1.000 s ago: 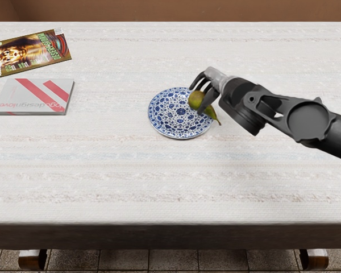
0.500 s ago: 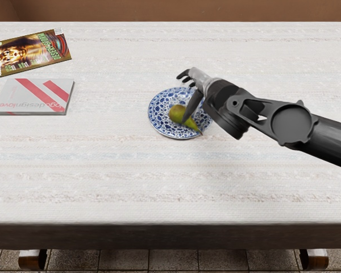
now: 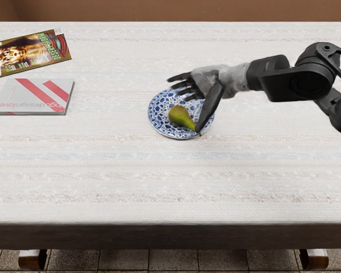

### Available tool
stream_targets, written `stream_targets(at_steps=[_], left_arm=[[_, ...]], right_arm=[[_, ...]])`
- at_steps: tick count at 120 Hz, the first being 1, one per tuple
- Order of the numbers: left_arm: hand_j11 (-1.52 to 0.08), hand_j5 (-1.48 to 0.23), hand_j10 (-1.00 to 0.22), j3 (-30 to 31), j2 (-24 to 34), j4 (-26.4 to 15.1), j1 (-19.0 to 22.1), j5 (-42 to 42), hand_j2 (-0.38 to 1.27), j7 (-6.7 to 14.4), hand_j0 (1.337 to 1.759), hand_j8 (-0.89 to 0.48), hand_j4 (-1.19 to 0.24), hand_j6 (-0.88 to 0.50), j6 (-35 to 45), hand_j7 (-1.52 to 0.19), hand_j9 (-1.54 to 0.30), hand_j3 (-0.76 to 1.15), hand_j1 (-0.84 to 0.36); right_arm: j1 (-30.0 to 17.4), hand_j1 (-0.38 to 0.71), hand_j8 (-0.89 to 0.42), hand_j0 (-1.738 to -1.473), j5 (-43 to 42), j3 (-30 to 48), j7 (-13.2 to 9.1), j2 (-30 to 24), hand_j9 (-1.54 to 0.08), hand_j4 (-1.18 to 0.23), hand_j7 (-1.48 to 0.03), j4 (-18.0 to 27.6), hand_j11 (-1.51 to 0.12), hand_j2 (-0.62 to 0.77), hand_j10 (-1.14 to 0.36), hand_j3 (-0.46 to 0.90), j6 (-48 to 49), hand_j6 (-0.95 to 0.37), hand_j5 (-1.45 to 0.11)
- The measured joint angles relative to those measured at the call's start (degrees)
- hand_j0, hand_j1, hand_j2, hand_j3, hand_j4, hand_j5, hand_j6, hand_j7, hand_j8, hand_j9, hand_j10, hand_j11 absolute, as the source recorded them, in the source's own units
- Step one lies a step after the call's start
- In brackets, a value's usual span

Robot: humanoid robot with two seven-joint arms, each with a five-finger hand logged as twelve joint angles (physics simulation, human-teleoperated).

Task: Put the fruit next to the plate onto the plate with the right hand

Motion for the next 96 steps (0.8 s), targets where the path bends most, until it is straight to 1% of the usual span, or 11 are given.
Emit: stream_targets(at_steps=[8,21,38,43,56,69,96], left_arm=[[0.0,0.0,0.0,0.0,0.0,0.0,0.0,0.01,0.0,0.0,1.658,0.0,0.0,0.0,0.0,0.0,0.0,0.0,0.35],[0.0,0.0,0.0,-0.01,0.0,0.03,0.0,0.03,0.0,0.0,1.658,0.0,0.0,0.0,0.0,0.0,0.0,0.0,0.35],[0.0,0.0,0.0,0.0,0.0,-0.01,-0.06,0.03,0.0,0.0,1.658,0.0,0.0,0.0,0.0,0.0,0.0,0.0,0.35],[0.0,0.0,0.0,-0.01,0.0,-0.01,-0.82,0.03,0.0,0.0,1.658,0.0,0.0,0.0,0.0,0.0,0.0,0.0,0.35],[0.0,0.0,0.0,-0.02,0.0,-0.02,-0.97,0.01,0.0,0.0,1.658,0.0,0.0,0.0,0.0,0.0,0.0,0.0,0.35],[0.0,0.0,0.0,0.02,0.0,0.03,-0.77,-0.01,0.0,0.0,1.658,0.0,0.0,0.0,0.0,0.0,0.0,0.0,0.35],[0.0,0.0,0.0,-0.01,0.0,0.03,-1.03,-0.02,0.0,0.0,1.658,0.0,0.0,0.0,0.0,0.0,0.0,0.0,0.35]], right_arm=[[-3.81,-0.33,-0.01,-1.658,3.03,6.06,0.0,-1.88,-0.02,-0.02,-0.02,-0.01,-0.02,0.01,-0.01,0.0,2.64,-0.01,-0.02],[-11.47,-0.34,-0.01,-1.658,7.52,15.45,0.0,-3.92,-0.01,-0.01,-0.01,-0.03,-0.01,0.01,-0.01,0.0,4.54,-0.01,-0.01],[-19.5,-0.35,0.0,-1.658,11.87,23.31,0.0,-6.46,-0.01,0.0,-0.01,-0.04,-0.01,0.0,0.0,0.0,5.31,0.0,-0.01],[-21.41,-0.35,0.0,-1.658,13.21,24.71,0.0,-7.79,0.0,0.0,0.0,-0.04,0.0,0.0,0.0,0.0,5.4,0.0,0.0],[-25.0,-0.35,0.0,-1.658,16.14,27.01,0.0,-11.29,0.0,0.0,0.0,-0.04,0.0,0.0,0.0,0.0,5.52,0.0,0.0],[-28.26,-0.35,0.0,-1.658,17.7,29.95,0.0,-13.57,0.0,0.0,0.0,-0.09,0.0,0.0,0.0,0.0,5.56,0.0,0.0],[-31.95,-0.35,0.0,-1.658,21.08,32.09,0.0,-18.78,0.0,0.0,0.0,-0.22,0.0,0.0,0.0,0.0,5.58,0.0,0.0]])
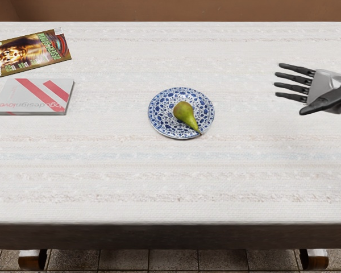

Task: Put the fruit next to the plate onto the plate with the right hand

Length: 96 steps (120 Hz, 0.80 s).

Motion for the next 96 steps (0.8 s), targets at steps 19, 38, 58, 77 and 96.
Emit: stream_targets(at_steps=[19,38,58,77,96], left_arm=[[0.0,0.0,0.0,-0.13,0.0,0.01,-0.09,0.0,0.0,0.0,1.658,0.0,0.0,0.0,-0.01,0.0,0.0,0.0,0.35],[0.0,0.0,0.0,-0.17,0.0,0.03,-0.12,0.0,0.0,0.0,1.658,0.0,0.0,0.0,0.0,0.0,0.0,0.0,0.35],[0.0,0.0,0.0,-0.18,0.0,0.03,-0.11,0.0,0.0,0.0,1.658,0.0,0.0,0.0,0.0,0.0,0.0,0.0,0.35],[0.0,0.0,0.0,-0.18,0.0,0.03,-0.12,0.0,0.0,0.0,1.658,0.0,0.0,0.0,0.0,0.0,0.0,0.0,0.35],[0.0,0.0,0.0,-0.12,0.0,0.03,-0.12,0.0,0.0,0.0,1.658,0.0,0.0,0.0,0.0,0.0,0.0,0.0,0.35]], right_arm=[[-1.33,-0.35,0.0,-1.658,1.05,0.24,0.0,-2.3,0.0,0.0,0.0,-0.09,0.0,0.0,0.0,0.0,0.01,0.0,0.0],[-1.76,-0.35,0.0,-1.658,1.41,0.29,0.0,-3.12,0.0,0.0,0.0,-0.16,0.0,0.0,0.0,0.0,0.01,0.0,0.0],[-1.84,-0.35,0.0,-1.658,1.52,0.31,0.0,-3.38,0.0,0.0,0.0,-0.17,0.0,0.0,0.0,0.0,0.01,0.0,0.0],[-1.83,-0.35,0.0,-1.658,1.74,0.31,0.0,-3.63,0.0,0.0,0.0,-0.17,0.0,0.0,0.0,0.0,0.01,0.0,0.0],[-1.87,-0.35,0.0,-1.658,2.25,0.31,0.0,-3.76,0.0,0.0,0.0,-0.24,0.0,0.0,0.0,0.0,0.01,0.0,0.0]])
